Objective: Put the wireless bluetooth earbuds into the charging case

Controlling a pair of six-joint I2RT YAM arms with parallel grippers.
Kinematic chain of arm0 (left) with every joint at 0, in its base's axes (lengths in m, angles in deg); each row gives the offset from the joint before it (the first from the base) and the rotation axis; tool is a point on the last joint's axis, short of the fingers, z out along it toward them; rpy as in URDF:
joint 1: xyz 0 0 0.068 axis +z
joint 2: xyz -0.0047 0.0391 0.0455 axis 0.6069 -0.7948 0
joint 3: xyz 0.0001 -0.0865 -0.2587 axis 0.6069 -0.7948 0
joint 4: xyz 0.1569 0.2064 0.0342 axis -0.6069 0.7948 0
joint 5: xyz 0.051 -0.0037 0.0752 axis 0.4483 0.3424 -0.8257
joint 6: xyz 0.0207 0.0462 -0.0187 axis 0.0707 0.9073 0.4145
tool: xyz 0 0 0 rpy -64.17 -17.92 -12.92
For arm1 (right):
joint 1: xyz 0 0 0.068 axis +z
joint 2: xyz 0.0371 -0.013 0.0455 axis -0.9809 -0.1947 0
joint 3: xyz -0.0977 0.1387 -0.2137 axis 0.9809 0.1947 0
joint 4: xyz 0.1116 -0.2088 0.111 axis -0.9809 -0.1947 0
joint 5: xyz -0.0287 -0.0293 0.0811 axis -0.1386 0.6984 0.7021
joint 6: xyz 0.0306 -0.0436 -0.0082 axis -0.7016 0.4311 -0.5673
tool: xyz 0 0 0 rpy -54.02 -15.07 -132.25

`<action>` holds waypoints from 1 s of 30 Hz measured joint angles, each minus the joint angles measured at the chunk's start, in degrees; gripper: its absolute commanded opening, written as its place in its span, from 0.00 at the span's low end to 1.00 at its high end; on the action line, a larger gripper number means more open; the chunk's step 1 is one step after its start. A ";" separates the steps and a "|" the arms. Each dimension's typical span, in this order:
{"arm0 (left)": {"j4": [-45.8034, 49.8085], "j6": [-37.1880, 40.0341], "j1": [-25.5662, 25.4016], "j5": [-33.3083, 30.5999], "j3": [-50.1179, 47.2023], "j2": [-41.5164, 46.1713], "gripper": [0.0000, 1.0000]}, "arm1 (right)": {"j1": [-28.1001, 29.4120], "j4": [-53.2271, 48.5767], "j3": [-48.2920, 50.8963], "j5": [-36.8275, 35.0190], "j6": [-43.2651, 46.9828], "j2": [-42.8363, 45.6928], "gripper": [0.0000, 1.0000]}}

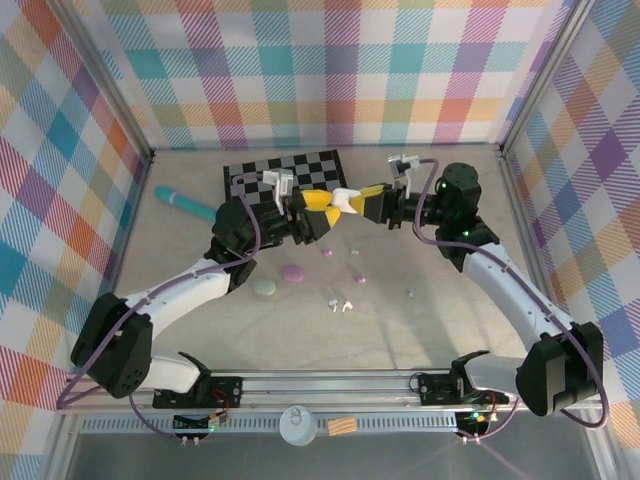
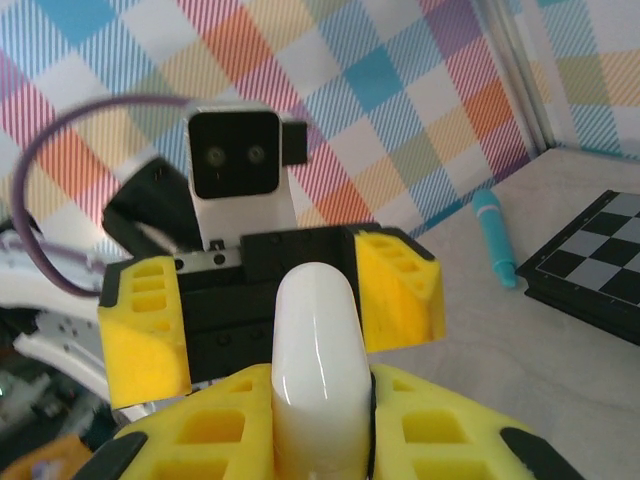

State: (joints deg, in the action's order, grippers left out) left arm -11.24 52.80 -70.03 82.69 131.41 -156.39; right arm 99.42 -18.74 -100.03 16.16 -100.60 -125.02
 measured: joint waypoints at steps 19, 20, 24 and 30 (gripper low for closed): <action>-5.31 14.03 -1.36 8.63 -4.44 -0.79 0.36 | 3.39 -12.46 -2.95 2.32 15.58 0.00 0.17; -5.99 13.75 -1.36 8.70 -4.44 -1.18 0.36 | 3.39 -12.28 -2.95 2.34 15.58 0.00 0.17; -8.24 13.25 -1.36 9.07 -4.44 -2.23 0.35 | 3.39 -12.28 -2.95 2.67 15.65 0.00 0.17; -8.61 13.00 -1.36 9.55 -4.44 -2.34 0.35 | 3.39 -12.61 -2.93 2.99 15.91 0.02 0.17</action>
State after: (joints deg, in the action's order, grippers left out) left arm -19.85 65.81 -71.39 92.24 126.98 -158.73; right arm 102.81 -31.35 -102.96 19.16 -84.69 -124.99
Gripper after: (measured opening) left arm 0.350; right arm 0.208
